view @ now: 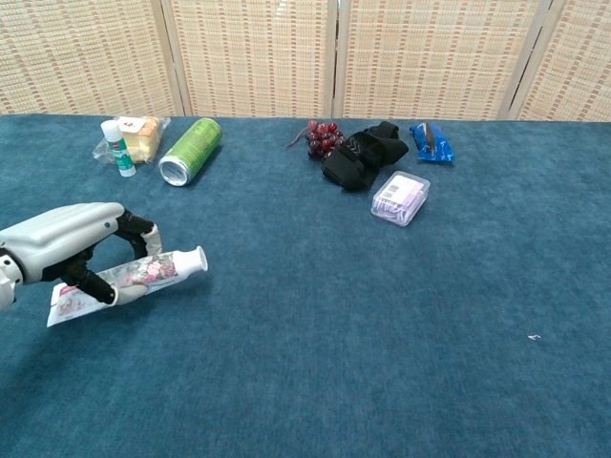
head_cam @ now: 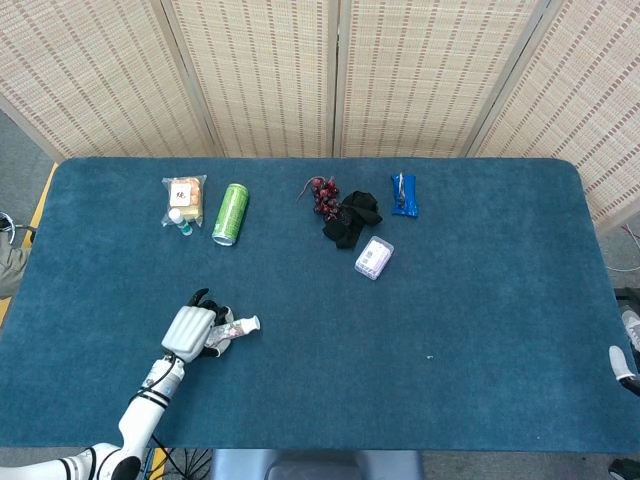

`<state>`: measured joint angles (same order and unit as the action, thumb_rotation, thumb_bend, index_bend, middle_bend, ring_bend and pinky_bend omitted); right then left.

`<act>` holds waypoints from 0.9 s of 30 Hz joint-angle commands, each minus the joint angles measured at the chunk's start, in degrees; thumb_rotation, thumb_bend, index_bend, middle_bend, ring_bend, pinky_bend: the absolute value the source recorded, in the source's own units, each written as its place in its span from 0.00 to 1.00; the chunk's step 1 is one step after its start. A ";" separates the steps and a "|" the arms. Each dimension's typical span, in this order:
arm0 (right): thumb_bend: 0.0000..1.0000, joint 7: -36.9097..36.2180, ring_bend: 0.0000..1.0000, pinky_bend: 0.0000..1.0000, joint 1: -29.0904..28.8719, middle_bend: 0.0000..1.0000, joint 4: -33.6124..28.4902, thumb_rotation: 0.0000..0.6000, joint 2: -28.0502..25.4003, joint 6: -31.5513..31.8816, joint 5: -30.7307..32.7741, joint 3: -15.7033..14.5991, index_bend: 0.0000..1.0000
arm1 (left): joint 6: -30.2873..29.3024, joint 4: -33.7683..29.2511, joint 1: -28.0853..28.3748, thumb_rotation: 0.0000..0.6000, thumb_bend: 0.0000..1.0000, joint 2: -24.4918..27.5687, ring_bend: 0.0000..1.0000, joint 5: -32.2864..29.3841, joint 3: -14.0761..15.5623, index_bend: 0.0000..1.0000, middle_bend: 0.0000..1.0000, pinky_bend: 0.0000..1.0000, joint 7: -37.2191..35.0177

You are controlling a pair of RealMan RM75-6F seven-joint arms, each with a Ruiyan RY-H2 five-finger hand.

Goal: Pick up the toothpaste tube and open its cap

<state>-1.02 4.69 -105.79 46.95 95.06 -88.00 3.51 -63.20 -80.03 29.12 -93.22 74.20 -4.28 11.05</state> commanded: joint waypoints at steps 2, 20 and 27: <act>0.33 0.18 0.00 0.00 -0.33 0.00 -0.15 1.00 -0.07 -0.06 -0.90 0.00 0.13 | -0.14 -1.39 0.35 1.00 0.33 1.91 0.37 1.73 -0.21 0.53 0.66 0.09 -1.64; 0.40 6.92 0.00 0.00 -11.43 0.02 -7.95 1.00 -1.54 -11.64 -13.45 0.96 0.13 | 5.79 -21.26 7.62 1.00 0.34 17.69 0.42 3.04 -5.89 0.54 0.68 0.11 0.80; 0.40 11.15 0.00 0.00 -18.25 0.02 -12.55 1.00 0.63 -19.78 -14.22 3.04 0.14 | 9.20 -26.34 11.33 1.00 0.34 20.16 0.42 -2.86 -8.61 0.54 0.68 0.11 5.11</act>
<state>8.39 -11.61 -116.71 46.52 77.62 -102.15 5.56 -55.07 -105.00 39.20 -73.87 73.06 -11.91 14.67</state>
